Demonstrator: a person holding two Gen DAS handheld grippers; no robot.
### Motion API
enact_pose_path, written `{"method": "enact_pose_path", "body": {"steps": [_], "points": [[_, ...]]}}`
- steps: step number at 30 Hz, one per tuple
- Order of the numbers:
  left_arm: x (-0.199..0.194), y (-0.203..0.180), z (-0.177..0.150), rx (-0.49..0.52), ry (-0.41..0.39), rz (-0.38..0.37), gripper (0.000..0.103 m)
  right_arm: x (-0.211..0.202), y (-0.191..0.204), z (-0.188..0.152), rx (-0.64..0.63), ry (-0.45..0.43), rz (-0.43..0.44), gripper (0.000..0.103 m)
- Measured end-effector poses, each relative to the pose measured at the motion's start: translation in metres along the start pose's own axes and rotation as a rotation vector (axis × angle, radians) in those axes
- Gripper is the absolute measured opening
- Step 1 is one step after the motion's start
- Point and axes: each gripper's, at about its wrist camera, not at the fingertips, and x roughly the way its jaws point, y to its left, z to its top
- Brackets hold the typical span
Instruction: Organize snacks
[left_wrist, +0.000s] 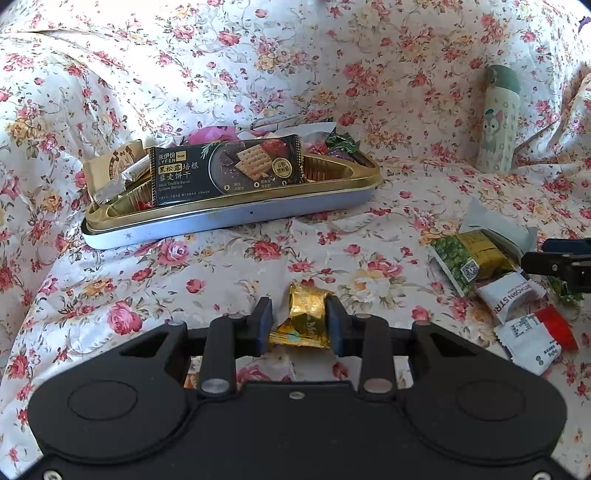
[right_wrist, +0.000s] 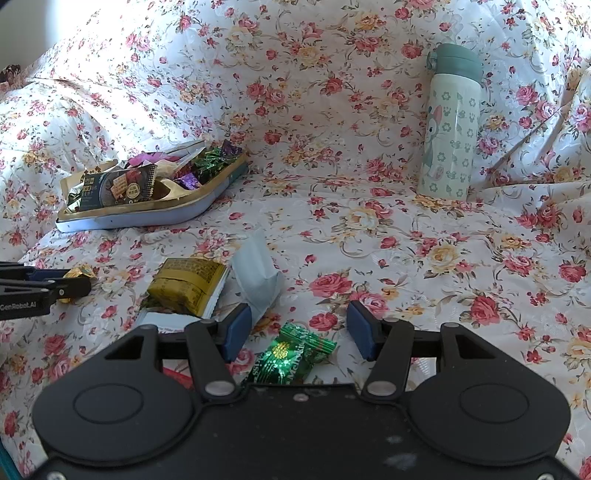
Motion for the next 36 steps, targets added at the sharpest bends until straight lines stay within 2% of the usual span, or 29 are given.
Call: {"method": "enact_pose_path", "body": {"steps": [5,9,11,13,14,18,20,22,25,28,30,32,33,34,36], "points": [[-0.002,0.011,-0.001,-0.032,0.01,-0.011,0.046,0.0,-0.001,0.0,0.005,-0.001,0.005,0.059],[-0.001,0.004,0.001,0.009,0.018,0.011,0.048,0.0,-0.001,0.0,0.008,-0.002,0.006,0.059],[-0.001,0.006,0.0,0.011,0.022,0.042,0.061,0.0,0.0,0.0,0.005,-0.001,0.004,0.059],[0.002,0.023,0.0,-0.045,0.047,0.049,0.087,0.0,-0.001,0.0,0.008,-0.002,0.005,0.059],[0.003,0.035,-0.001,-0.079,0.053,0.029,0.087,0.0,-0.001,0.0,0.011,-0.002,0.008,0.059],[-0.003,0.046,-0.006,-0.051,0.059,0.049,0.09,0.0,-0.003,0.0,0.021,-0.004,0.015,0.059],[-0.005,0.049,-0.007,-0.063,0.06,0.05,0.09,0.0,-0.003,0.0,0.019,-0.004,0.013,0.059],[-0.01,0.049,-0.007,-0.077,0.055,0.046,0.081,-0.001,-0.003,0.0,0.018,-0.004,0.012,0.059],[-0.021,0.042,-0.007,-0.074,0.006,0.032,0.079,0.0,-0.003,0.0,0.021,-0.004,0.015,0.059],[-0.03,0.028,-0.002,-0.019,-0.065,0.024,0.079,0.0,-0.002,0.0,0.022,-0.005,0.015,0.059],[-0.028,0.017,0.005,0.04,-0.083,0.011,0.079,-0.001,-0.002,0.0,0.021,-0.004,0.014,0.059],[-0.021,0.01,0.012,0.087,-0.077,-0.002,0.079,-0.001,-0.003,0.0,0.021,-0.005,0.014,0.059],[-0.016,0.007,0.014,0.105,-0.062,-0.013,0.076,-0.001,-0.003,0.0,0.021,-0.005,0.014,0.059],[-0.012,0.006,0.015,0.114,-0.039,-0.027,0.07,-0.001,-0.003,0.0,0.021,-0.004,0.014,0.059],[-0.003,0.006,0.014,0.117,0.028,-0.069,0.067,-0.001,-0.003,0.0,0.022,-0.005,0.015,0.059]]}}
